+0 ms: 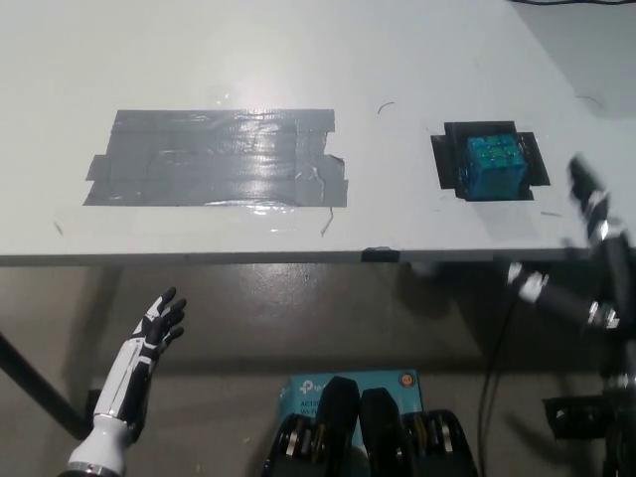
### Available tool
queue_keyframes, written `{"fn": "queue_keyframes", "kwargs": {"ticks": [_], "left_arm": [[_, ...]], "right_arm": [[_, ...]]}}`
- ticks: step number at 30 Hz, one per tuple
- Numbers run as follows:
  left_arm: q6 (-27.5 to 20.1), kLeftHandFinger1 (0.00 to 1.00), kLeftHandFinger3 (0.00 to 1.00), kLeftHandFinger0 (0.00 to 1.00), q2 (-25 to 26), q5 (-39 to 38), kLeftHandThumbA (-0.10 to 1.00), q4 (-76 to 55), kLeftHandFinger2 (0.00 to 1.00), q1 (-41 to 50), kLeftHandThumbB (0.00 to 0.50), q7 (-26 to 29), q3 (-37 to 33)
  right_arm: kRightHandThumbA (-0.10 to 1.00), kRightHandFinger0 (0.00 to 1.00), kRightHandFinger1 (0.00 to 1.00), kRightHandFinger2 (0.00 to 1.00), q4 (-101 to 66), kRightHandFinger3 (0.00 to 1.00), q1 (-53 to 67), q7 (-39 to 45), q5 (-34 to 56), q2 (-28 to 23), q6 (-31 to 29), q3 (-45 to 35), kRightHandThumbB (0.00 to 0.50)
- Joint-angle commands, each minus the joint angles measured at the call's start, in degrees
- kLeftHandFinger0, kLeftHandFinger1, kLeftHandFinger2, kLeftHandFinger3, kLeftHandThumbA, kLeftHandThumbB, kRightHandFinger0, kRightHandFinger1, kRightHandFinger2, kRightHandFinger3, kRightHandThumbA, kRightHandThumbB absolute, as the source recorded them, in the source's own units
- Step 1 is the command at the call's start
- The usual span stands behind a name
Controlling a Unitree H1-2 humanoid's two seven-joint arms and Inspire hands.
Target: A rubick's cube is kept in the black marked spot on the table and the robot uses its right arm to pick it up and hands it to a person
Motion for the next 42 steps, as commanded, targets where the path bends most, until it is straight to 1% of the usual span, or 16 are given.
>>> {"fn": "queue_keyframes", "kwargs": {"ticks": [1, 5, 8, 10, 11, 14, 16, 23, 30, 31, 32, 35, 37, 40, 41, 42], "left_arm": [[-4.4, 1.0, 1.0, 1.0, -0.3, -1.0, 1.0, 0.0, 1.0, 0.4, 0.154, -1.1, -0.2], [-3.6, 1.0, 1.0, 1.0, -0.4, -1.5, 1.0, -0.7, 1.0, 0.5, 0.152, -1.1, -0.1], [-2.7, 1.0, 1.0, 1.0, -0.4, -1.4, 1.0, -1.1, 1.0, 0.2, 0.169, -1.2, -0.2], [-2.2, 1.0, 1.0, 1.0, -0.4, -1.5, 1.0, -1.4, 1.0, 0.1, 0.182, -1.4, 0.0], [-1.9, 1.0, 1.0, 1.0, -0.5, -1.7, 1.0, -1.6, 1.0, 0.0, 0.182, -1.4, 0.0], [-1.6, 1.0, 1.0, 1.0, -0.5, -1.6, 1.0, -1.8, 1.0, -0.1, 0.188, -1.4, 0.1], [-1.5, 1.0, 1.0, 1.0, -0.5, -1.8, 1.0, -1.8, 1.0, -0.2, 0.19, -1.5, 0.1], [-1.6, 1.0, 1.0, 1.0, -0.2, -1.5, 1.0, -1.9, 1.0, -0.5, 0.176, -1.6, -0.1], [-1.3, 1.0, 1.0, 1.0, 0.0, -1.4, 1.0, -2.1, 1.0, -0.6, 0.171, -1.8, -0.2], [-1.1, 1.0, 1.0, 1.0, 0.0, -1.5, 1.0, -2.0, 1.0, -0.7, 0.174, -1.8, -0.2], [-0.9, 1.0, 1.0, 1.0, 0.0, -1.6, 1.0, -2.0, 1.0, -0.8, 0.177, -1.8, -0.1], [-0.9, 1.0, 1.0, 1.0, 0.0, -1.5, 1.0, -2.0, 1.0, -0.7, 0.179, -1.7, -0.1], [-1.1, 1.0, 1.0, 1.0, -0.1, -1.2, 1.0, -2.1, 1.0, -0.6, 0.174, -1.5, -0.1], [-1.4, 1.0, 1.0, 1.0, 0.0, -1.2, 1.0, -1.8, 1.0, -0.8, 0.17, -1.6, -0.2], [-1.9, 1.0, 1.0, 1.0, 0.1, -1.1, 1.0, -1.4, 1.0, -0.9, 0.166, -1.6, -0.2], [-1.9, 1.0, 1.0, 1.0, 0.1, -1.2, 1.0, -1.3, 1.0, -0.9, 0.166, -1.7, -0.2]], "right_arm": [[0.96, 1.0, 1.0, 1.0, 0.1, 1.0, -8.5, -4.3, -3.2, 0.8, 7.4, -2.4, 0.354], [0.99, 1.0, 1.0, 1.0, 6.8, 1.0, -14.6, -5.5, -4.6, 0.4, 10.4, -2.9, 0.37], [0.97, 1.0, 1.0, 1.0, 13.9, 1.0, -19.6, -6.9, -4.1, 0.3, 11.5, -3.6, 0.387], [0.95, 1.0, 1.0, 1.0, 18.1, 1.0, -22.0, -8.1, -4.3, 0.4, 11.9, -3.7, 0.419], [0.95, 1.0, 1.0, 1.0, 20.2, 1.0, -23.1, -8.3, -4.1, 0.5, 12.6, -3.8, 0.455], [0.91, 1.0, 1.0, 1.0, 24.5, 1.0, -25.2, -8.8, -2.5, 0.9, 12.1, -4.4, 0.474], [0.87, 1.0, 1.0, 1.0, 29.4, 1.0, -27.4, -9.4, -1.8, 1.1, 10.4, -4.5, 0.44], [0.84, 1.0, 1.0, 1.0, 41.3, 1.0, -31.1, -9.7, 0.9, 1.4, 6.8, -5.4, 0.407], [0.88, 1.0, 1.0, 1.0, 48.1, 1.0, -32.2, -10.0, 1.6, 1.8, 6.6, -4.9, 0.415], [0.9, 1.0, 1.0, 1.0, 49.4, 1.0, -32.4, -9.9, 1.6, 1.7, 6.1, -4.5, 0.444], [0.9, 1.0, 1.0, 1.0, 50.4, 1.0, -32.4, -9.6, 1.8, 1.8, 5.5, -4.4, 0.447], [0.89, 1.0, 1.0, 1.0, 51.7, 1.0, -32.4, -9.2, 2.1, 2.2, 4.5, -4.0, 0.442], [0.88, 1.0, 1.0, 1.0, 52.1, 1.0, -32.2, -9.4, 1.2, 2.4, 4.0, -3.0, 0.414], [0.88, 1.0, 1.0, 1.0, 52.7, 1.0, -32.0, -9.5, 1.0, 2.4, 3.8, -2.6, 0.433], [0.86, 1.0, 1.0, 1.0, 52.9, 1.0, -32.0, -9.5, 1.1, 2.5, 4.0, -2.5, 0.423], [0.85, 1.0, 1.0, 1.0, 53.7, 1.0, -32.3, -9.4, 1.9, 2.7, 4.0, -2.9, 0.441]]}}
